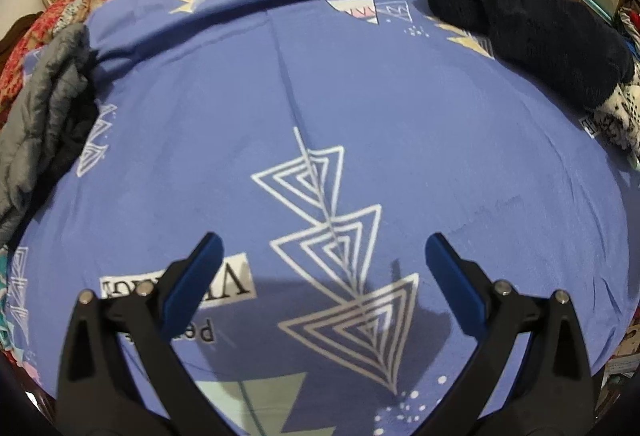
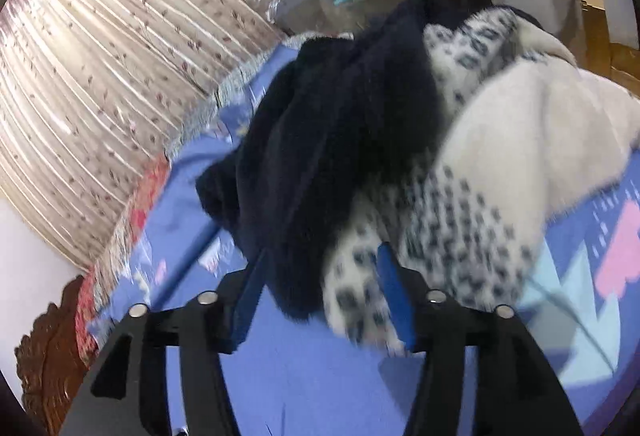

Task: Fold large clothes
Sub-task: 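Grasp the navy fleece jacket edge with the right gripper, then lift the navy fleece with the right gripper while the left gripper grasps it too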

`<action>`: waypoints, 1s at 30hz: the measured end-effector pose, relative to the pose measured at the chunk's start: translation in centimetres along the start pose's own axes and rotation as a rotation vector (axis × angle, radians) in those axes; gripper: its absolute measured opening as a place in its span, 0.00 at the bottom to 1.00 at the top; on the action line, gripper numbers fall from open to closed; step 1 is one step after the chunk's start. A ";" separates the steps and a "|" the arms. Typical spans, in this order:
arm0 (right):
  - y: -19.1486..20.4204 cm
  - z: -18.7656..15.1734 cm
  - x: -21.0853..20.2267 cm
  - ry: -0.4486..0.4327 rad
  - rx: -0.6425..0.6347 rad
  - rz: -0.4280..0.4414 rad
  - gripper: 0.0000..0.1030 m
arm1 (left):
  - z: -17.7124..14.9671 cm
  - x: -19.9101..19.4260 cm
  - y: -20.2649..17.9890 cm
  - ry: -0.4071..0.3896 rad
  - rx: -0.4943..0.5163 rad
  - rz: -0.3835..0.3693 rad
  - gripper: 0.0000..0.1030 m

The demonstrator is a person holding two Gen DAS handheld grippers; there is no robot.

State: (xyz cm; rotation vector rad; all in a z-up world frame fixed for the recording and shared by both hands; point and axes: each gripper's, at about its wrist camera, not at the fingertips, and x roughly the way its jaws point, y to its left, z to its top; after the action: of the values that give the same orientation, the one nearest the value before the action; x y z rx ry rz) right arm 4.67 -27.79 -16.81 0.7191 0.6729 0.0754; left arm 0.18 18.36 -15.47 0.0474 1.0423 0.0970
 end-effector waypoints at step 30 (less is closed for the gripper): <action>42.9 -0.6 -21.0 0.038 -0.585 0.938 0.32 | -2.9 -16.2 10.4 -0.412 -0.135 0.014 0.95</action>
State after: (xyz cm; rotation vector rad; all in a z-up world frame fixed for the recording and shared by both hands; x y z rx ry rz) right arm -5.43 -0.88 21.32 0.4092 0.2703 1.1036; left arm -11.04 27.02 -2.14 -0.0467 0.6221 0.1624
